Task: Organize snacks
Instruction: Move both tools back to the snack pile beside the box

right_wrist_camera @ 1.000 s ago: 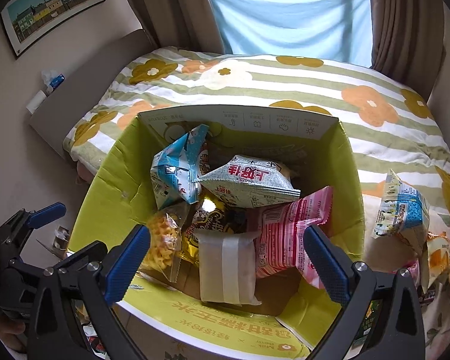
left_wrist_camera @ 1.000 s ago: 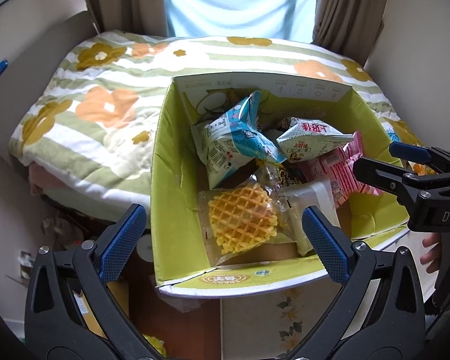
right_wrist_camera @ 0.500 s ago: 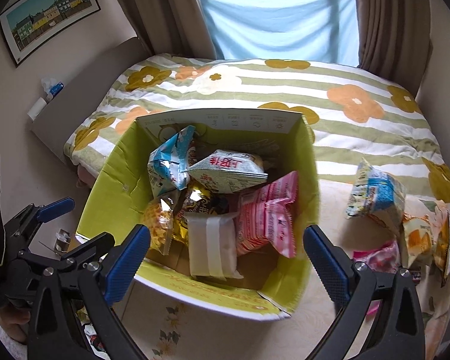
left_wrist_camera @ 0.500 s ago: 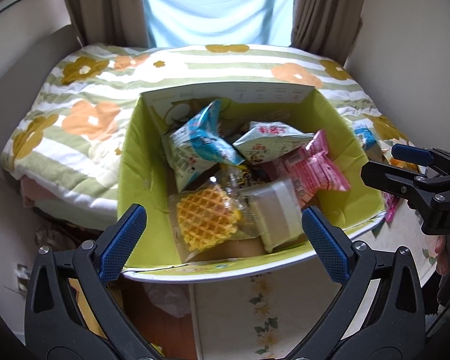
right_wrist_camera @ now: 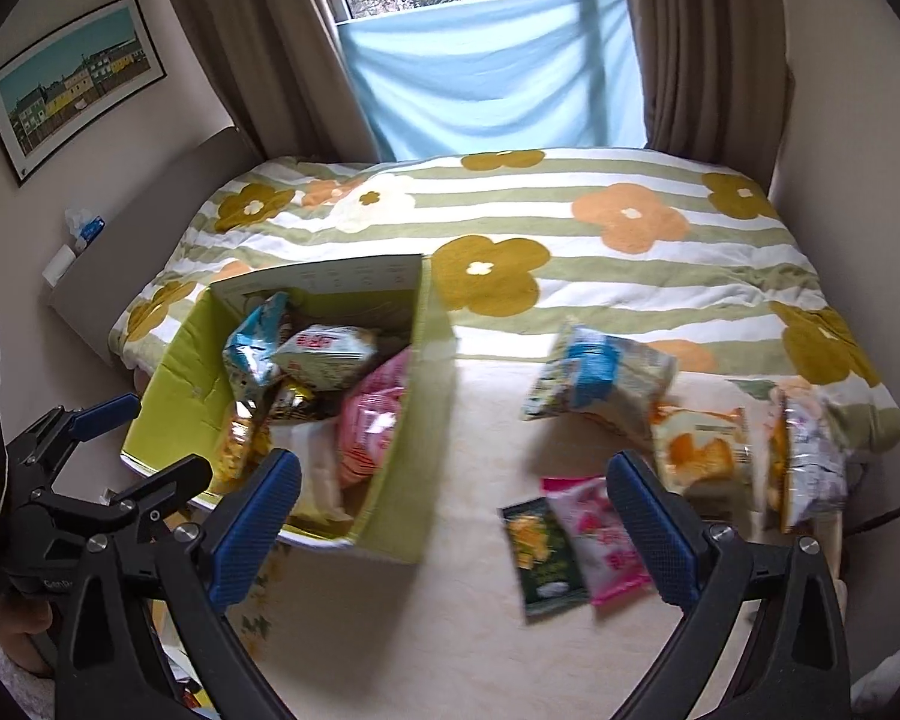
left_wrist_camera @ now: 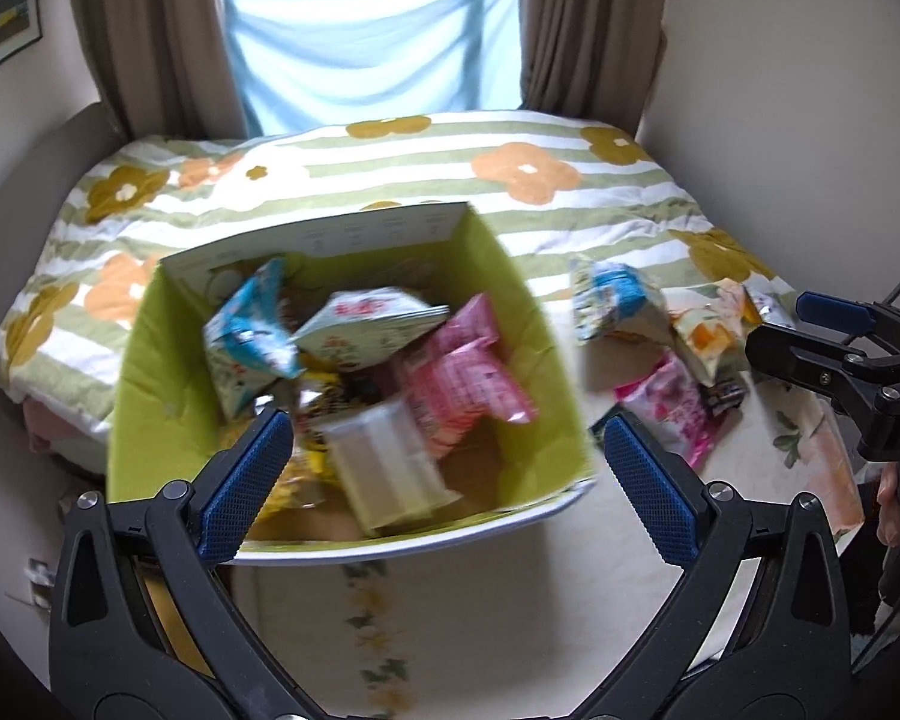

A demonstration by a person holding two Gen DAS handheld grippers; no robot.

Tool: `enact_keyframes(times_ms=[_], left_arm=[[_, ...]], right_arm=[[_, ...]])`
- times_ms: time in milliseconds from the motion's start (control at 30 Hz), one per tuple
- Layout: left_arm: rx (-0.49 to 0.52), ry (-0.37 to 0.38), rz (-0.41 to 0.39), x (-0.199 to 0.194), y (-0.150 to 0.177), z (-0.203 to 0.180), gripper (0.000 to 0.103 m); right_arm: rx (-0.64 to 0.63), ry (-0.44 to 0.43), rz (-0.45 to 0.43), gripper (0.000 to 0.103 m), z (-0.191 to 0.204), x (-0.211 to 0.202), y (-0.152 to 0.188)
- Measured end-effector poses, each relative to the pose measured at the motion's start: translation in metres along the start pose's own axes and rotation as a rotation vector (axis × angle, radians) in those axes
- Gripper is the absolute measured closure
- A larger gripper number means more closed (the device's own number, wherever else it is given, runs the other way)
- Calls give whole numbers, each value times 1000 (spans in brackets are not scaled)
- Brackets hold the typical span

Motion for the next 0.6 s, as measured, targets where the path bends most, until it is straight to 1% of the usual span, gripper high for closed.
enact_keyframes(times_ms=[200,367,467,600], left_arm=[[62,45,0,12,-4,-83,0],[104,74,10,31,-5,-146,0],[118,89,25,44,-4,-177,0],[167,88,43,62,-2,-212,0]], right_arm=[[22,57,-12,1,-75,-30,16],[44,89,2,1,-132,-42,32],[48,109,14,1,-161,-44,42],[53,104,45,1,-189,-43,57]])
Point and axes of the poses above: each gripper's, at about its wrist camera, not at the fingertips, and x roughly the way its jaws point, z to its left, y to its underside, the point moved 10 cm from there along x, roughly the way its jaws point, and after that the axes turned 7 degrees about -x, right-handed, at the moved point
